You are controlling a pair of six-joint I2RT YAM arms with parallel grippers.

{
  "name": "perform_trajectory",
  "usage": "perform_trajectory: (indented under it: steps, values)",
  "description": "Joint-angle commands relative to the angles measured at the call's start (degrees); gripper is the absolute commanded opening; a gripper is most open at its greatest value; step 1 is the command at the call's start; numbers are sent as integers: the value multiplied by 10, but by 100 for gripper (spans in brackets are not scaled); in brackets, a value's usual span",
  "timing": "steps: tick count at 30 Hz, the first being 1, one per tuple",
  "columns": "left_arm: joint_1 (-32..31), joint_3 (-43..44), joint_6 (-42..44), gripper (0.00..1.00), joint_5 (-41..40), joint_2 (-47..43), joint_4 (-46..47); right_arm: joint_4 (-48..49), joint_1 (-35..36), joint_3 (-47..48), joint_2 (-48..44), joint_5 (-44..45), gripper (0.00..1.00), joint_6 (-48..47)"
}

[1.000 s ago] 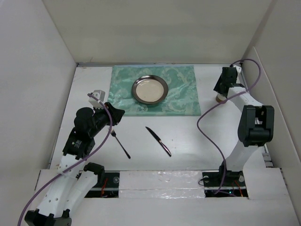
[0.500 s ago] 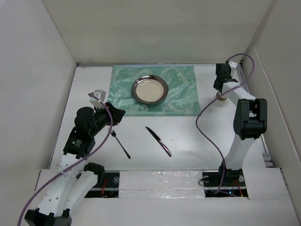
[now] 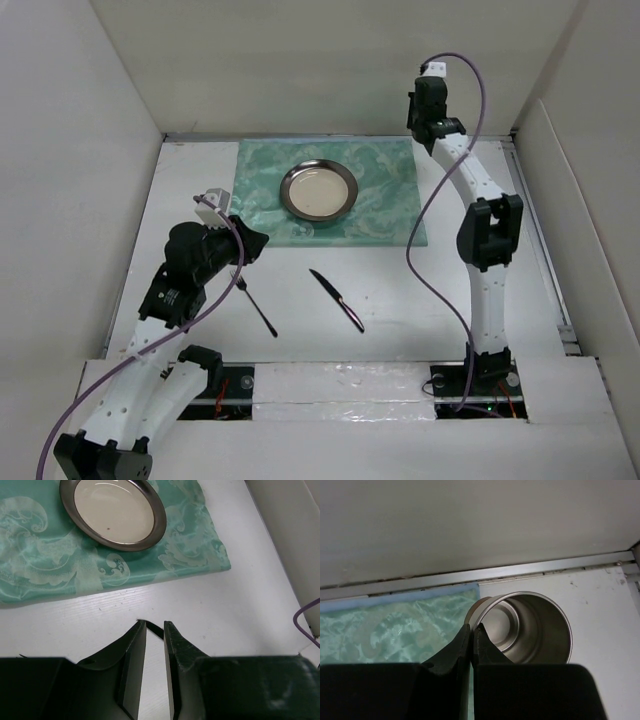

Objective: Set the dinner table for one person

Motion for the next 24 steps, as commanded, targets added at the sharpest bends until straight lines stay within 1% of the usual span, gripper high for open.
perform_trajectory:
  steps: [1, 4, 7, 12, 24]
  values:
    - [3, 22, 4, 19, 3, 2, 20, -67, 4, 105, 52, -32, 0, -39]
    - [3, 24, 4, 19, 3, 9, 20, -61, 9, 147, 89, -51, 0, -63]
    - [3, 23, 5, 19, 1, 9, 17, -63, 15, 187, 129, -66, 0, -67]
    - [3, 23, 5, 19, 0, 9, 18, -49, 33, 246, 186, -70, 0, -92]
    - [3, 24, 6, 19, 1, 12, 18, -44, 33, 258, 228, -90, 0, -82]
